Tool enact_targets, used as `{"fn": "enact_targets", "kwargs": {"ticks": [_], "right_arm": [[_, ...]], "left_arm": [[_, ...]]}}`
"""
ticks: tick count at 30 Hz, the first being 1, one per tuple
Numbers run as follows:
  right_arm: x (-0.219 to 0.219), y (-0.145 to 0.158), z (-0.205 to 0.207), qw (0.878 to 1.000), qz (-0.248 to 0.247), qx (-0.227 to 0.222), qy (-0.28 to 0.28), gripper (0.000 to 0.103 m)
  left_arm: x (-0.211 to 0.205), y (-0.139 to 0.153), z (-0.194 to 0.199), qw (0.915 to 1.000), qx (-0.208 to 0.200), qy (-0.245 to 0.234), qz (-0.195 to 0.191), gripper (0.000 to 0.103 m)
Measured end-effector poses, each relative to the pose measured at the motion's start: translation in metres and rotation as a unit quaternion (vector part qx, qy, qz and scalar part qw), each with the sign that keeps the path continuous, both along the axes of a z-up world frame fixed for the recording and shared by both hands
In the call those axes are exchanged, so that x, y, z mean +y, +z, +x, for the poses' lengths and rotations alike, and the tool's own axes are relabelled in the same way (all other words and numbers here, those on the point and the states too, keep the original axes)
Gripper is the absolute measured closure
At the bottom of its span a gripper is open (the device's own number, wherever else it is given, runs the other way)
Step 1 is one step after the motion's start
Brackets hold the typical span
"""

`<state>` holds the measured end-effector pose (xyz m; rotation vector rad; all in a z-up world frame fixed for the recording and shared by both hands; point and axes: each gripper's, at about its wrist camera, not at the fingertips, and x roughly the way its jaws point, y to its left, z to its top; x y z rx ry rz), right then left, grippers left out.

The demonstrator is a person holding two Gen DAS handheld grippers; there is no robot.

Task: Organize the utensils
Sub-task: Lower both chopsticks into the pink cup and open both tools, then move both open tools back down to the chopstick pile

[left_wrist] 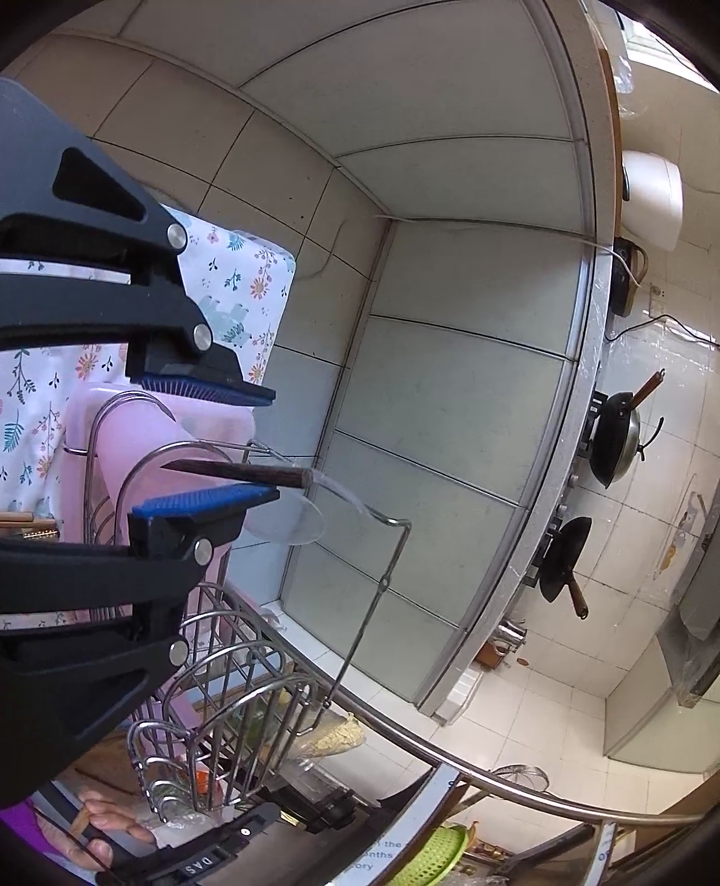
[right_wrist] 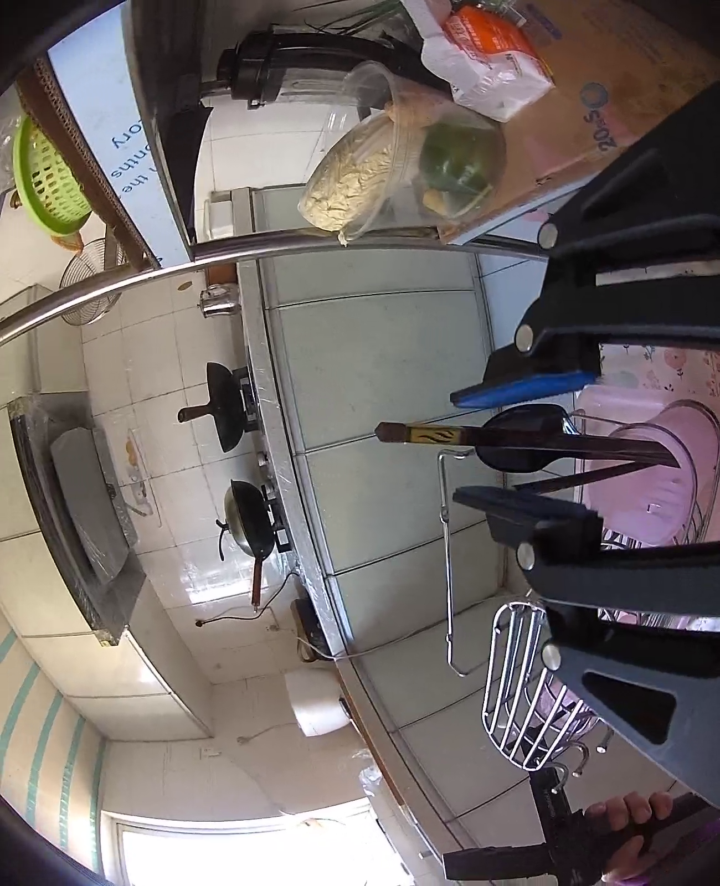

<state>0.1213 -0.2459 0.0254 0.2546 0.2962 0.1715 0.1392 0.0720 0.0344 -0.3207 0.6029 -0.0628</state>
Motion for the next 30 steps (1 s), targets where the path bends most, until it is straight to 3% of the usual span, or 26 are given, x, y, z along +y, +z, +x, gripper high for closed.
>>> {"fn": "enact_targets", "kwargs": {"ticks": [5,30], "right_arm": [[-0.006,0.002,-0.009,1.0,0.013,-0.002,-0.005,0.073],[-0.011,-0.03,-0.074,0.998,0.059,0.033,0.01,0.073]], "left_arm": [[0.008,0.005,-0.008,0.9998,-0.002,0.005,-0.017,0.071],[0.011,0.01,-0.057,0.9996,-0.021,0.002,-0.018,0.071]]}}
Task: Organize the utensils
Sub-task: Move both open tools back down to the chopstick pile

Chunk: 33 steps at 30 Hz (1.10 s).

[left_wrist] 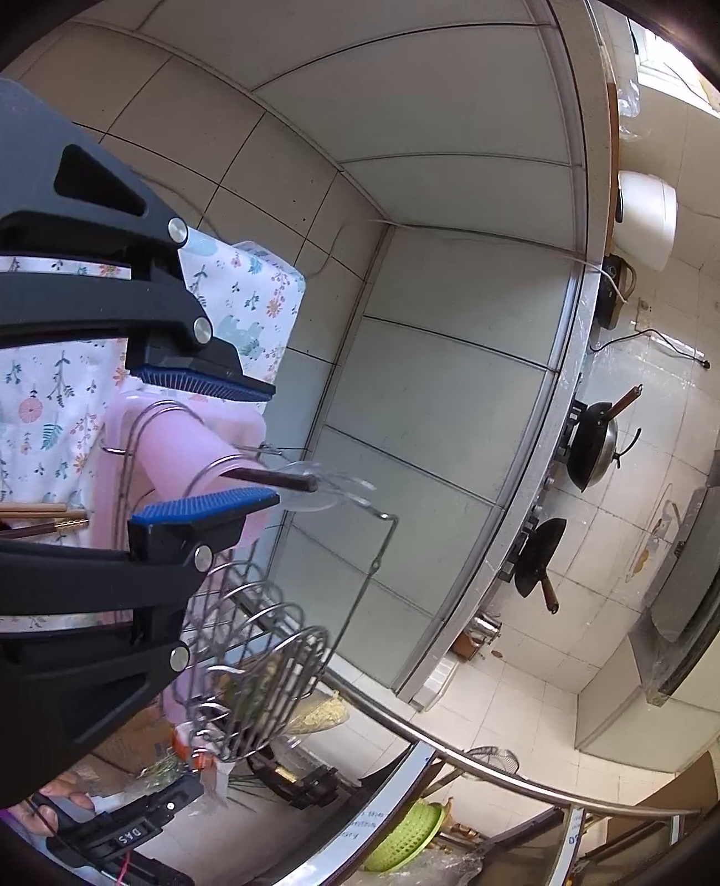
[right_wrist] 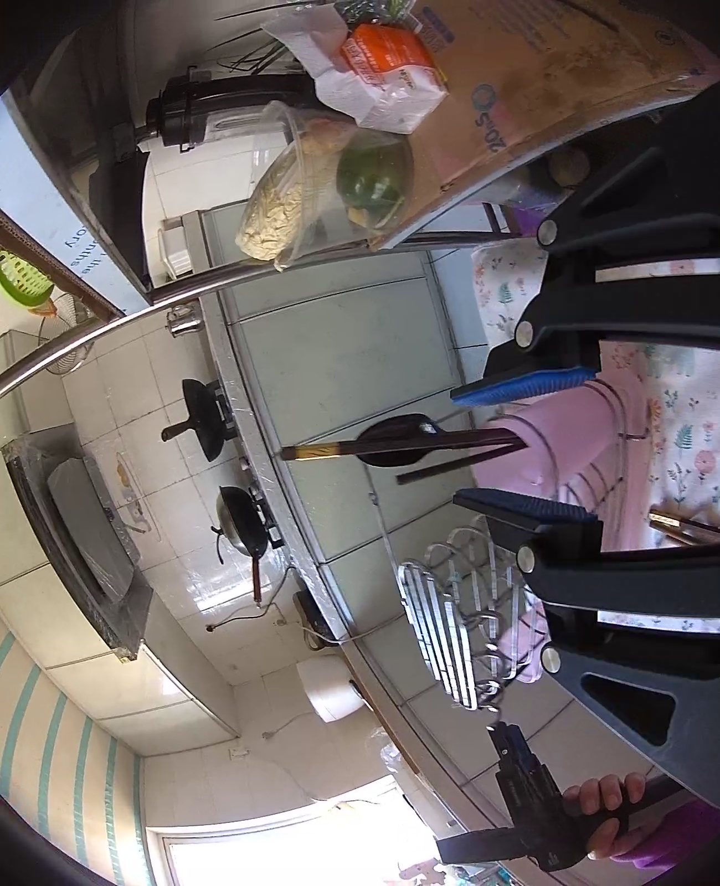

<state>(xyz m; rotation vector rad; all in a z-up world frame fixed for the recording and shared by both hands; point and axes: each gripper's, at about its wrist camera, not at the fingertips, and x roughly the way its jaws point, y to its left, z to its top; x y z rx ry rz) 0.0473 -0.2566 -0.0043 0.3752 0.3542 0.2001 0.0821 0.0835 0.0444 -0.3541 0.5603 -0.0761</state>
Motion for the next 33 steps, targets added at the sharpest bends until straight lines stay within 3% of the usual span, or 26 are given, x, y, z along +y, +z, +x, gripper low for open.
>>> {"fn": "enact_targets", "kwargs": {"ticks": [4,9,13,15,22,28,33], "right_arm": [[0.007,-0.016,-0.007,1.0,-0.003,0.024,0.012,0.072],[0.018,-0.042,-0.007,0.997,0.004,0.07,0.029,0.072],[0.029,-0.062,-0.006,0.993,0.004,0.105,0.048,0.072],[0.036,-0.07,-0.008,0.991,-0.001,0.12,0.057,0.073],[0.047,-0.089,-0.011,0.985,-0.006,0.148,0.085,0.075],[0.047,-0.099,-0.008,0.983,0.005,0.16,0.095,0.075],[0.047,-0.104,-0.006,0.981,0.012,0.163,0.101,0.075]], "left_arm": [[-0.01,-0.013,-0.014,0.9995,0.015,-0.027,0.011,0.071],[-0.034,-0.046,-0.025,0.994,0.069,-0.085,0.004,0.071],[-0.056,-0.085,-0.02,0.982,0.144,-0.122,-0.007,0.071],[-0.068,-0.107,-0.015,0.9716,0.184,-0.147,-0.02,0.072],[-0.092,-0.156,-0.005,0.9463,0.265,-0.176,-0.059,0.088],[-0.109,-0.17,-0.006,0.9391,0.284,-0.185,-0.057,0.091],[-0.122,-0.175,-0.004,0.9408,0.281,-0.184,-0.045,0.099]]}}
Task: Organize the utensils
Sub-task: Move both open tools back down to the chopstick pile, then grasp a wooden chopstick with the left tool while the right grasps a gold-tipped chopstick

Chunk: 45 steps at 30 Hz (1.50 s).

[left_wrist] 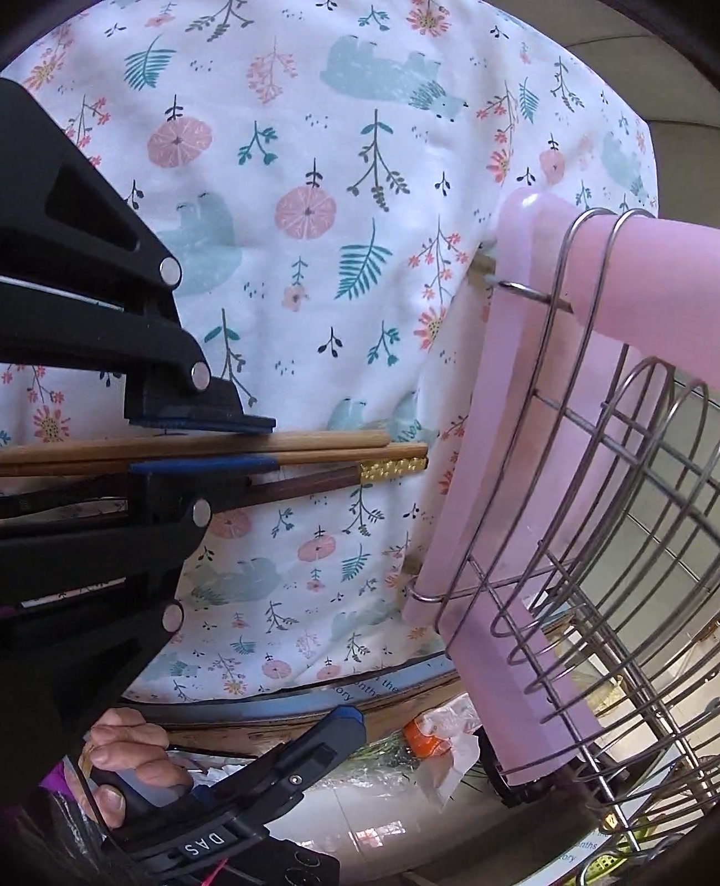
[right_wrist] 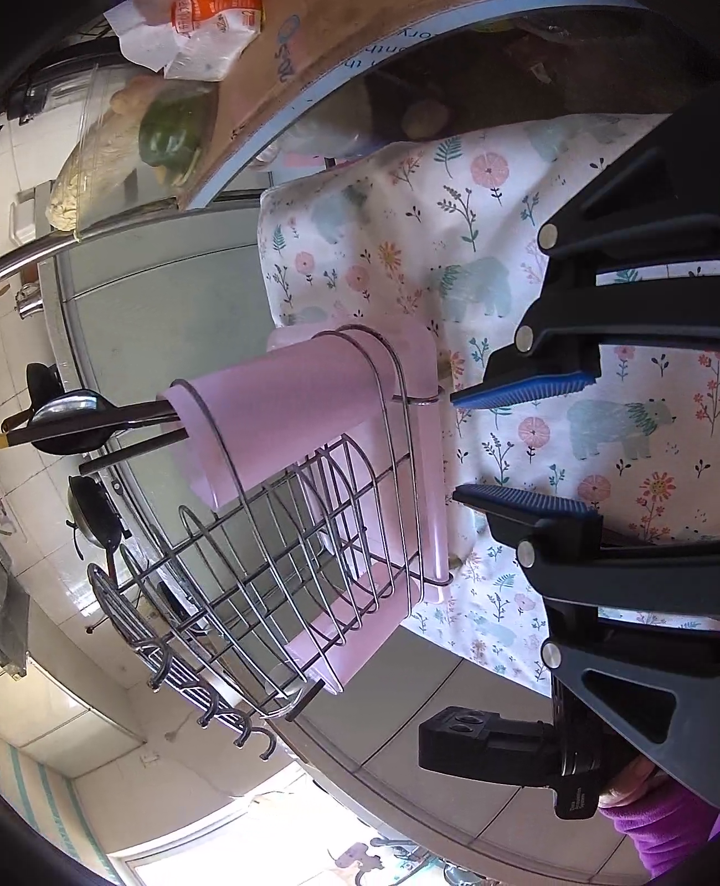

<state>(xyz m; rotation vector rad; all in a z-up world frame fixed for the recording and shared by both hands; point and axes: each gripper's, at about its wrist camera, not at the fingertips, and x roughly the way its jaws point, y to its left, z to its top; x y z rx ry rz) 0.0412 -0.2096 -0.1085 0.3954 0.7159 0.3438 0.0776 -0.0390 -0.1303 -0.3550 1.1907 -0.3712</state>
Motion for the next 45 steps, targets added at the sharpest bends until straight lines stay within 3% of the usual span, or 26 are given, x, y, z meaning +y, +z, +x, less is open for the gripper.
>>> {"fn": "enact_targets", "kwargs": {"ticks": [6,11,14,17,24,31,37,45], "right_arm": [[0.002,-0.002,0.002,1.0,0.003,0.005,0.007,0.075],[0.008,-0.006,0.004,1.0,0.004,0.012,0.014,0.075],[0.011,-0.007,0.004,1.0,0.001,0.014,0.017,0.075],[0.013,-0.008,0.004,1.0,-0.001,0.016,0.019,0.075],[0.019,-0.01,0.005,0.999,-0.006,0.022,0.024,0.075],[0.052,-0.03,0.03,0.995,0.006,0.082,0.063,0.075],[0.09,-0.056,0.045,0.987,-0.046,0.136,0.068,0.078],[0.088,-0.054,0.031,0.987,-0.111,0.116,0.03,0.082]], "left_arm": [[0.01,0.007,-0.002,0.9998,-0.015,0.013,0.008,0.103],[0.01,0.01,-0.002,0.9998,-0.005,0.003,-0.018,0.103],[0.004,0.008,-0.001,0.9999,-0.009,-0.001,0.01,0.103],[0.001,0.004,-0.002,0.9998,-0.013,-0.004,0.013,0.103],[0.003,0.002,0.0,0.9993,0.01,0.003,-0.036,0.103],[0.008,0.018,-0.008,0.9992,-0.023,0.008,-0.032,0.103],[0.016,0.027,-0.02,0.9981,-0.059,0.013,0.011,0.102],[0.022,0.028,-0.016,0.9973,-0.065,0.019,0.029,0.103]]}}
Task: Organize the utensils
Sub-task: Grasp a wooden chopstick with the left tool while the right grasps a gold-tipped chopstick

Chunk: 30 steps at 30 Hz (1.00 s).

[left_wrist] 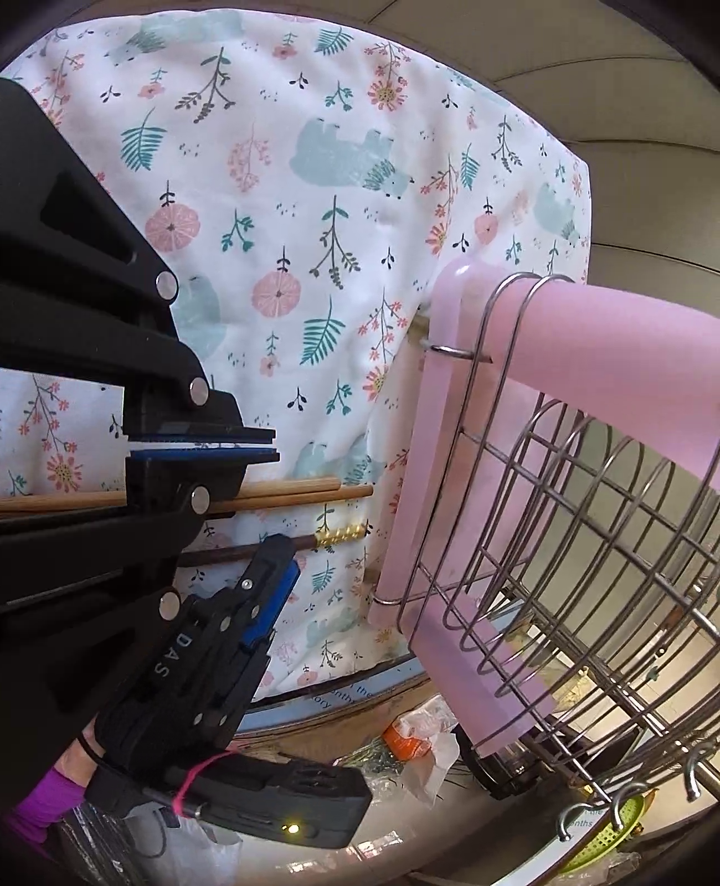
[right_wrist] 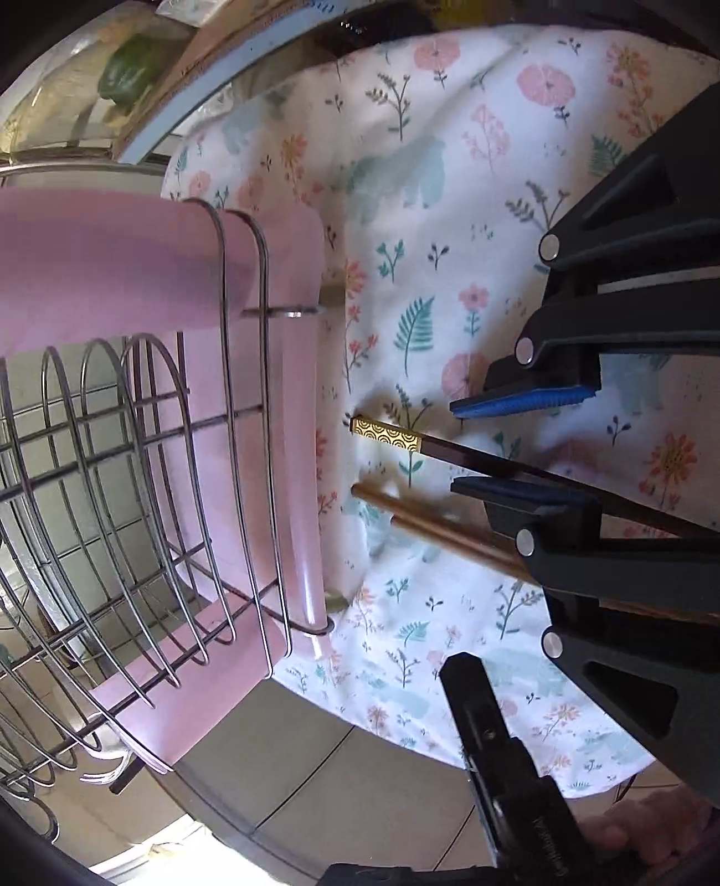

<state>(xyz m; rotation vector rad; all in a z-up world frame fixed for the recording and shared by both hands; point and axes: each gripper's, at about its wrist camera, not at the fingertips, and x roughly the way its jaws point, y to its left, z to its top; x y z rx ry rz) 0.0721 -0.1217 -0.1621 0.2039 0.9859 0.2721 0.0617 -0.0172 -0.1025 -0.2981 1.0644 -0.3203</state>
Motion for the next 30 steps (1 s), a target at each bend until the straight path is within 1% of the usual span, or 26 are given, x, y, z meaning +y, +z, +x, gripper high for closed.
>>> {"fn": "enact_targets", "kwargs": {"ticks": [3,6,8,12,15,18,22,24,27,30], "right_arm": [[-0.001,-0.002,-0.004,1.0,-0.008,0.004,-0.005,0.084],[-0.011,-0.004,-0.009,1.0,0.005,0.01,-0.01,0.084],[-0.018,-0.005,-0.013,1.0,0.012,0.008,-0.01,0.084],[-0.022,-0.008,-0.014,1.0,0.027,0.005,-0.007,0.085],[-0.024,-0.01,-0.014,0.999,0.039,0.004,-0.003,0.085],[-0.028,-0.013,-0.013,0.999,0.049,0.003,0.0,0.085],[-0.03,-0.013,-0.014,0.998,0.057,0.001,0.004,0.085],[-0.03,-0.013,-0.014,0.998,0.061,0.0,0.006,0.085],[-0.031,-0.014,-0.013,0.998,0.068,-0.001,0.006,0.085],[-0.033,-0.016,-0.013,0.997,0.073,-0.002,0.006,0.085]], "left_arm": [[-0.009,0.001,0.009,0.9999,0.002,-0.012,0.009,0.102],[-0.02,0.004,0.02,0.9993,-0.007,-0.019,0.032,0.102],[-0.026,0.003,0.03,0.999,-0.007,-0.021,0.038,0.102],[-0.035,-0.003,0.052,0.9981,0.008,-0.016,0.059,0.103],[-0.046,-0.007,0.062,0.9969,0.018,-0.018,0.074,0.103],[-0.056,-0.013,0.066,0.9949,0.027,-0.023,0.094,0.103],[-0.066,-0.018,0.064,0.9921,0.022,-0.029,0.12,0.102],[-0.065,-0.017,0.061,0.9922,0.028,-0.031,0.117,0.102],[-0.066,-0.011,0.064,0.9944,0.039,-0.031,0.093,0.102],[-0.068,-0.008,0.059,0.9937,0.041,-0.037,0.097,0.101]]}}
